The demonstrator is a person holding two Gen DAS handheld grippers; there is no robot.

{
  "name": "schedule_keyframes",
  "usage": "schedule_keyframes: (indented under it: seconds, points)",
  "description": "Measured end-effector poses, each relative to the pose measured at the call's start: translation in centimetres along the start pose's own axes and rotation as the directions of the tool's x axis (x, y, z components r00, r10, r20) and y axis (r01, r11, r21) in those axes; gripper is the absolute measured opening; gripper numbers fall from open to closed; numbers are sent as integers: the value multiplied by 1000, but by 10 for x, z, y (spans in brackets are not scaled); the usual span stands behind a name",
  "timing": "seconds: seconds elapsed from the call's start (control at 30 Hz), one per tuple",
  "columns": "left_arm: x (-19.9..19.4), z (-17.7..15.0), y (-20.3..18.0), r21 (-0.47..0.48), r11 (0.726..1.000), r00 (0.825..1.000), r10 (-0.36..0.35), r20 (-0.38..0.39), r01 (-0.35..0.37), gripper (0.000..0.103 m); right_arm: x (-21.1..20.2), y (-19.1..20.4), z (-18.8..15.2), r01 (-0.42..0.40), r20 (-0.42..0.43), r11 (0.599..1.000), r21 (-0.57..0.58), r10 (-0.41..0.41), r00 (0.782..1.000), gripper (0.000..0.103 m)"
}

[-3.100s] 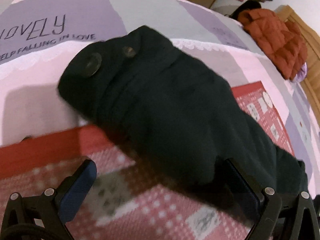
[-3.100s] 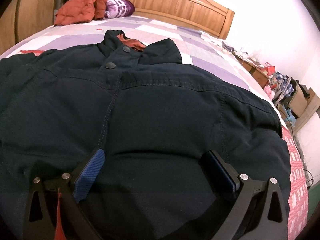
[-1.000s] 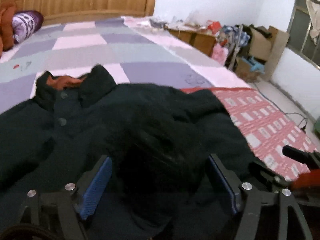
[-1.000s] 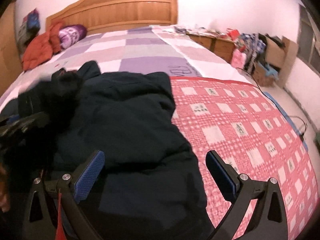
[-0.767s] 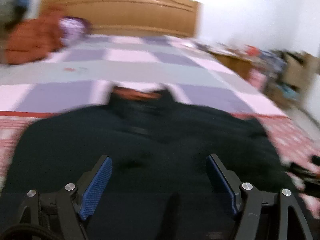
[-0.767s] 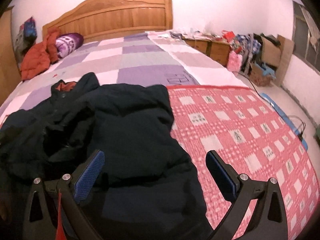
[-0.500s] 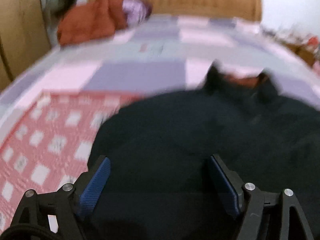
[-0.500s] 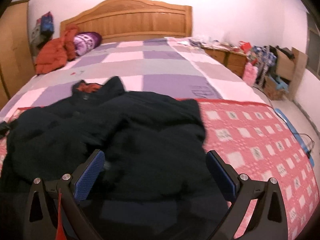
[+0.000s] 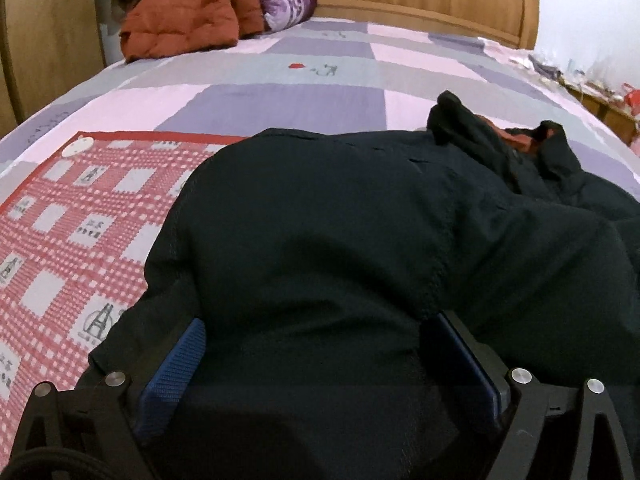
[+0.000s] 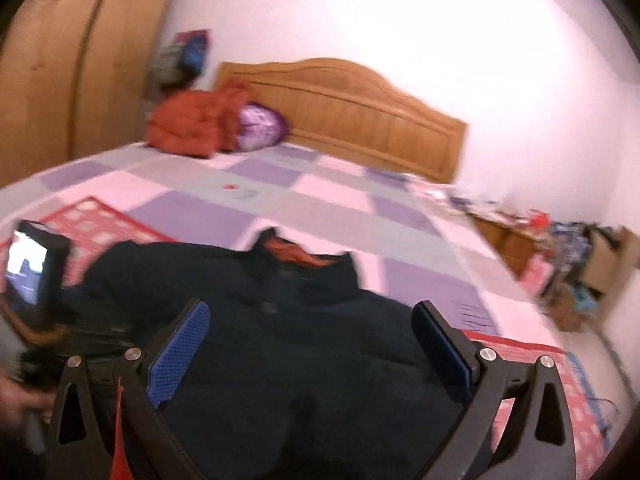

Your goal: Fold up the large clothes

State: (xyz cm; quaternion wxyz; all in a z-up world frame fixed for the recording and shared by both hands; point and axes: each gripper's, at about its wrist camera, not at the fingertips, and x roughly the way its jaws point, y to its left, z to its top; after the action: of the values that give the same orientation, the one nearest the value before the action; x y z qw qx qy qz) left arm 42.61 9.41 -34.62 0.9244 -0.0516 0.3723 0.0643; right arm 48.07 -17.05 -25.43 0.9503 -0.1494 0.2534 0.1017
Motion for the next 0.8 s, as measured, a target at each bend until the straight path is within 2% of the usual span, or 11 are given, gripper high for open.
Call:
schedule_keyframes:
  seconds: [0.07,0.13,0.17,0.2,0.27,0.3,0.4,0.57,0.67,0.73,0.8]
  points:
    - [0,-1,1,2,1000,1000,-5,4,5,94,25,13,-8,-44,-83,998,-38,41,996,102]
    - [-1,-2,3,4,1000,1000,-11,12,11,97,50,9,-22,26,-163,999,-47,-33,986,102]
    - [-1,-3,5,-6,1000,1000,-19,16,19,103,75,-16,-40,124,-268,992,3,-119,956,102]
    - [0,-4,6,-11,1000,1000,-25,16,25,103,87,-45,-56,151,-322,983,105,-110,940,102]
    - [0,-6,5,-7,999,999,-40,21,40,103,92,-81,-73,214,-349,955,207,-132,928,101]
    - [0,-7,5,-6,999,999,-40,27,40,103,93,-90,-78,276,-360,948,158,-205,910,101]
    - [-1,-10,6,-9,999,999,-40,36,40,103,99,-114,-91,255,-391,936,242,-146,909,101]
    - [-7,-18,8,-34,999,998,-27,55,29,103,102,-108,-88,274,-389,942,197,-181,903,101]
    - [-9,-23,6,-36,999,997,14,75,-12,103,79,-92,-75,342,-343,928,149,-276,898,101]
    - [-10,-24,4,-26,999,996,32,86,-30,103,66,-82,-57,311,-253,941,135,-271,929,101]
    - [-11,-24,4,-27,999,995,35,92,-33,103,57,-49,-33,198,-156,975,105,-181,971,101]
